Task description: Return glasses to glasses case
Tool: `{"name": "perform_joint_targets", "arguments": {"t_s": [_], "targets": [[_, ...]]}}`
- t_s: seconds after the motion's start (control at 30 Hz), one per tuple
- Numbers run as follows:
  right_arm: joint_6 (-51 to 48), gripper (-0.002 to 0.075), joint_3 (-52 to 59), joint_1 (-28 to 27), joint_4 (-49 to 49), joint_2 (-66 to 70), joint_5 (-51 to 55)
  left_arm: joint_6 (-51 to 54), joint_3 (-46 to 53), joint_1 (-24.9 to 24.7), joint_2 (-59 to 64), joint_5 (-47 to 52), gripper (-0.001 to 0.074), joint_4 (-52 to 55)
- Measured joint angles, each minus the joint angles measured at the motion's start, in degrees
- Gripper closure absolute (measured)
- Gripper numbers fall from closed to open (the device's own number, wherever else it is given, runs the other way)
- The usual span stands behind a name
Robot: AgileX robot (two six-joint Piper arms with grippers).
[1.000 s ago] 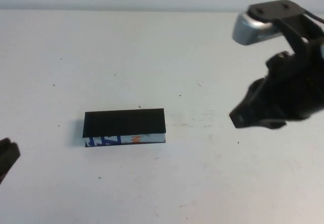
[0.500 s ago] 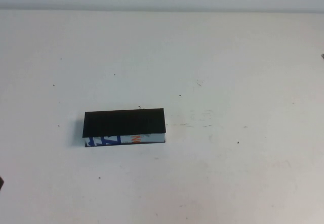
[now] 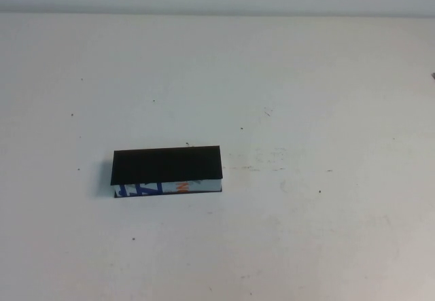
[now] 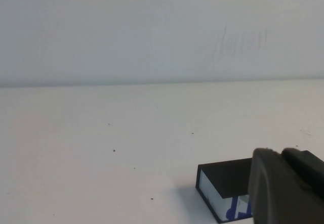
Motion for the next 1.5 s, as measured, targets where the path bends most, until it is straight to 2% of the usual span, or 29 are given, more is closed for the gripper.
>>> {"name": "perform_joint_targets", "arguments": {"t_s": [0.13, 0.33, 0.63, 0.73, 0.83, 0.9, 1.03, 1.1, 1.3, 1.43, 1.5], "targets": [[0.00, 0.0738, 3.24, 0.00, 0.54, 0.00, -6.80, 0.00, 0.00, 0.00, 0.00, 0.39, 0.0735, -0.03], [-0.10, 0.0738, 4.25, 0.00, 0.79, 0.00, -5.40, 0.00, 0.00, 0.00, 0.00, 0.48, 0.0735, -0.03], [-0.10, 0.0738, 4.54, 0.00, -4.43, 0.00, -7.66, 0.00, 0.00, 0.00, 0.00, 0.48, 0.0735, -0.03], [-0.10, 0.0738, 5.76, -0.44, -9.98, -0.09, -11.01, 0.00, 0.00, 0.00, 0.00, 0.52, 0.0735, -0.13], [-0.10, 0.0738, 9.43, -5.29, -14.01, -0.46, -19.35, 0.00, 0.00, 0.00, 0.00, 0.52, 0.0735, -0.13], [-0.10, 0.0738, 13.02, -11.02, -14.16, -1.00, -26.11, 0.00, 0.00, 0.00, 0.00, 0.61, 0.0735, -0.13], [-0.10, 0.0738, 20.36, -21.45, -10.06, -3.64, -34.72, 0.00, 0.00, 0.00, 0.00, 0.61, 0.0735, -0.39], [-0.10, 0.0738, 23.74, -24.89, -8.50, -6.00, -37.01, 0.00, 0.00, 0.00, 0.00, 0.61, 0.0735, -0.38], [-0.10, 0.0738, 30.70, -27.80, -7.52, -14.27, -36.84, 0.00, 0.00, 0.00, 0.00, 1.57, 0.0735, -0.49], [-0.10, 0.0738, 31.16, -28.04, -7.52, -15.21, -29.39, -0.64, 0.00, 0.00, -0.03, 4.18, 0.0735, 1.73], [-0.10, 0.0738, 31.24, -28.04, -7.52, -15.21, -24.95, -4.42, 0.00, 0.00, -0.03, 5.24, 0.0735, 5.82]]}}
